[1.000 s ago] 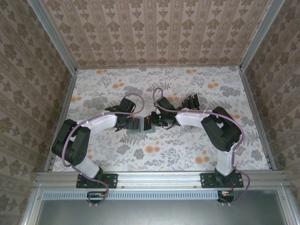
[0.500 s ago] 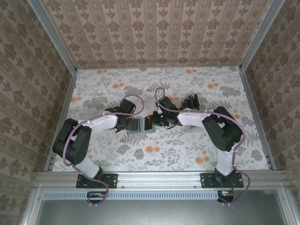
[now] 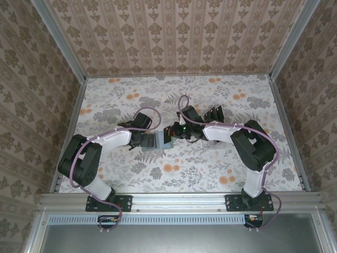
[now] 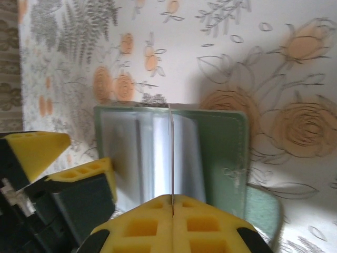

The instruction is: Put the credit cards into the card holder

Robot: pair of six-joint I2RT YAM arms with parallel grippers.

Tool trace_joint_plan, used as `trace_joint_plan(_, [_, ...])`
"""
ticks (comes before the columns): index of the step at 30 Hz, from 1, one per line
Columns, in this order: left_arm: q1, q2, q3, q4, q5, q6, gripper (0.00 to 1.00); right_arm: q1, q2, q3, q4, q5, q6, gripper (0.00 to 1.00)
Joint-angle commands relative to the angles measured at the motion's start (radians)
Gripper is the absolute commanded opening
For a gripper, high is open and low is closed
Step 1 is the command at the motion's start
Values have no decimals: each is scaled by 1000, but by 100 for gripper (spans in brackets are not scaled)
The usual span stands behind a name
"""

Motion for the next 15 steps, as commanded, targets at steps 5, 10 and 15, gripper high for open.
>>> trace_joint_plan(5, [7, 13, -42, -83, -38, -6, 100, 2, 33, -32, 216, -111, 56, 0])
trace_joint_plan(10, [8, 20, -40, -79, -36, -5, 100, 5, 63, -26, 236, -121, 56, 0])
trace_joint_plan(15, [8, 22, -40, -79, -37, -8, 100, 7, 92, -24, 252, -128, 58, 0])
